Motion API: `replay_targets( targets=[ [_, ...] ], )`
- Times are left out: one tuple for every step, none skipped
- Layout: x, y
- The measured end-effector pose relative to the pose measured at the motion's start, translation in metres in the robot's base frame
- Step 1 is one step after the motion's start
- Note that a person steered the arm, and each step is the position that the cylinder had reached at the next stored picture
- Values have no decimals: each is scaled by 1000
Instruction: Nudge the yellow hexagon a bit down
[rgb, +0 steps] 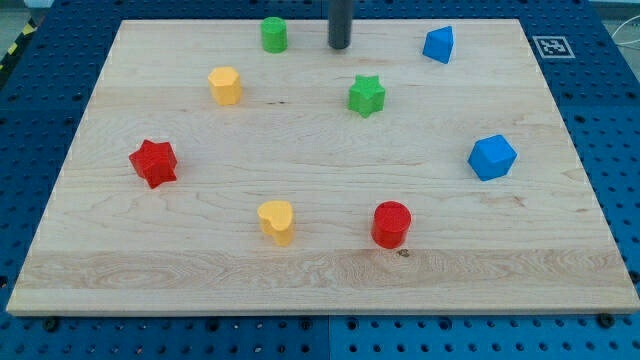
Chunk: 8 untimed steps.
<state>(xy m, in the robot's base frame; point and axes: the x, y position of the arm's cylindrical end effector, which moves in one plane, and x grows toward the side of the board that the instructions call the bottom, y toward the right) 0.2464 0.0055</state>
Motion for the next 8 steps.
replay_targets(
  targets=[
    [22,-12],
    [38,-36],
    [39,-63],
    [49,-82],
    [53,-92],
    [53,-92],
    [53,-92],
    [53,-93]
  ],
)
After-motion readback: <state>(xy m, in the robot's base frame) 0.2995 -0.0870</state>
